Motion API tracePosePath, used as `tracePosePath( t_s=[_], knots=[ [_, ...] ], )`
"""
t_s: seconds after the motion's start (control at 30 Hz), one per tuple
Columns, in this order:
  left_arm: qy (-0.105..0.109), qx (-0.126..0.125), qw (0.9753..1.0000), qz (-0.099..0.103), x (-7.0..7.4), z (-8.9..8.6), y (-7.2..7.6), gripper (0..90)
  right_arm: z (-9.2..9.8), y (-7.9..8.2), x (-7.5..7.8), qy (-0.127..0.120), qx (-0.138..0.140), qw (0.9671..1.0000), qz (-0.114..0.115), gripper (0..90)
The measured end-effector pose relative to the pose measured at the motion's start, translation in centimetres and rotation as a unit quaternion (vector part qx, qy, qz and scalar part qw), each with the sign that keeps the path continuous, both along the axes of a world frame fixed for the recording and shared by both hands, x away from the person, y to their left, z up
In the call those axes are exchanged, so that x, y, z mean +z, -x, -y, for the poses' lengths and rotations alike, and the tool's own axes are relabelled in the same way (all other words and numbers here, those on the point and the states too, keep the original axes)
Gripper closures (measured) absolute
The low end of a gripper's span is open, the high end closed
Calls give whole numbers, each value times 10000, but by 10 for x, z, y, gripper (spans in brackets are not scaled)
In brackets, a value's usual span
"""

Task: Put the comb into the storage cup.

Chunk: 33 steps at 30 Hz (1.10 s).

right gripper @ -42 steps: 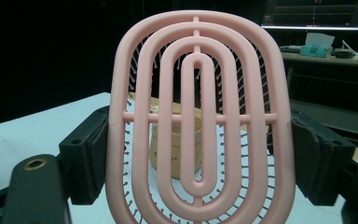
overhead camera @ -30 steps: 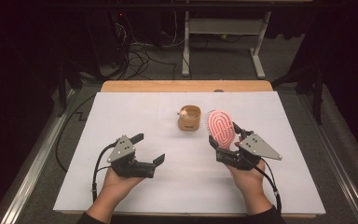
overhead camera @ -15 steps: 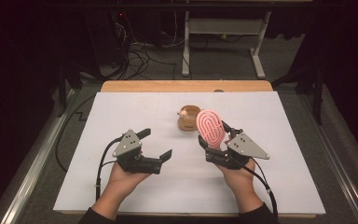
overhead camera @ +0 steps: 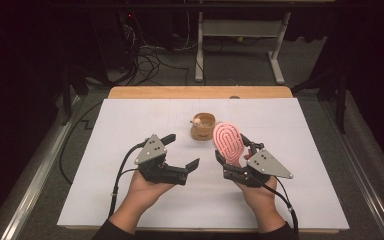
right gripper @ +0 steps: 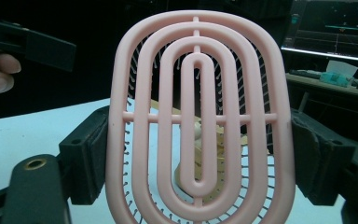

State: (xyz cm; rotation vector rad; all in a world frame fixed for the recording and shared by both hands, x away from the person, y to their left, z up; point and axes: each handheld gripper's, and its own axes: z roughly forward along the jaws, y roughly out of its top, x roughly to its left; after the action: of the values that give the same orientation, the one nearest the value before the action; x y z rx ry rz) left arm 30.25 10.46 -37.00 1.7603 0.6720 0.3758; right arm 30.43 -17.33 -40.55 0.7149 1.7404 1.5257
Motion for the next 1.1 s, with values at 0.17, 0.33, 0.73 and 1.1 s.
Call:
tracePosePath(
  t_s=[0.17, 0.33, 0.73, 1.1],
  knots=[
    [12, -39, 10000, -52, 3, 7, -3, 0, -2, 2, 0, 12, 4, 10000, 64, 204],
    [21, -94, 10000, -19, 11, 15, -4, 0, -5, 3, 1, -6, 45, 9999, 90, 204],
    [12, -171, 9998, -81, 15, 31, -8, 0, -16, 7, -2, 76, 187, 9997, 145, 203],
    [93, -231, 9995, -219, 16, 46, -14, 0, -21, 9, -1, 77, 265, 9994, 194, 203]
  ],
)
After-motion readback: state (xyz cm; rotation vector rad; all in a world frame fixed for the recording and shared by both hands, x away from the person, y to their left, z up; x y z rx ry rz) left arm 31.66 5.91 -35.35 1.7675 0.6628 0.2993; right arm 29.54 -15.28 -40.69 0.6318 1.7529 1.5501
